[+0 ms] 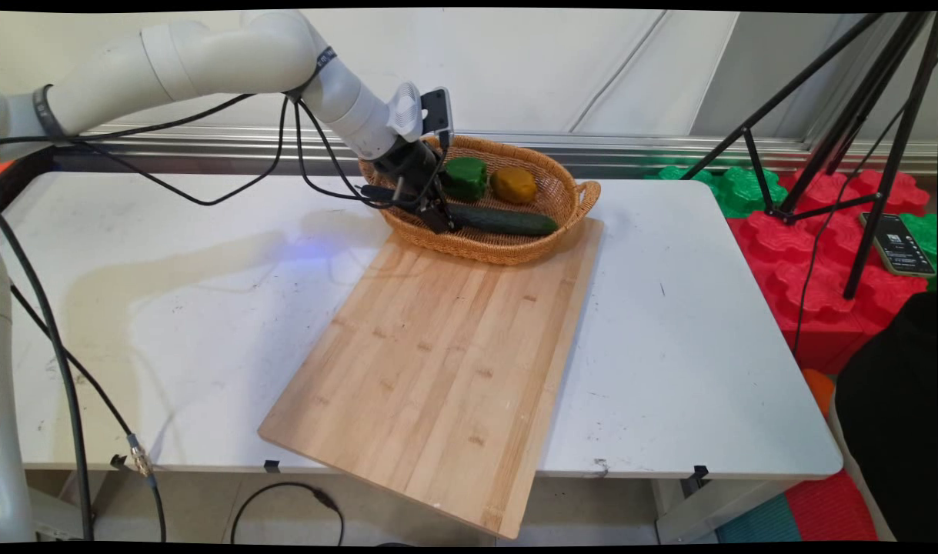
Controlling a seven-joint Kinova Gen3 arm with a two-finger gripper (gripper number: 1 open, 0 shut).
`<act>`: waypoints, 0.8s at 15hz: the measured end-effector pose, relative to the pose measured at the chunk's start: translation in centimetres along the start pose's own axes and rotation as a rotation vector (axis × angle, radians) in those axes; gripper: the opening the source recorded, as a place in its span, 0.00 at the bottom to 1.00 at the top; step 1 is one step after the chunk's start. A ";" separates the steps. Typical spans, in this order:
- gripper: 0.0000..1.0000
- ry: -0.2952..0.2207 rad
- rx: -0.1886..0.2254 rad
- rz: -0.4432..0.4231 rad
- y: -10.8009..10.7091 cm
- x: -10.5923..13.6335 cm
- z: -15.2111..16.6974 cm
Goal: Pick up the cucumber from the vegetable basket, then place the picked object on the cutting board
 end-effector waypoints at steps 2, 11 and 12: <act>1.00 -0.004 -0.001 0.008 0.0 -0.1 0.3; 0.00 -0.004 -0.003 0.044 0.6 -0.1 1.1; 0.00 -0.003 -0.003 0.050 0.5 0.0 1.2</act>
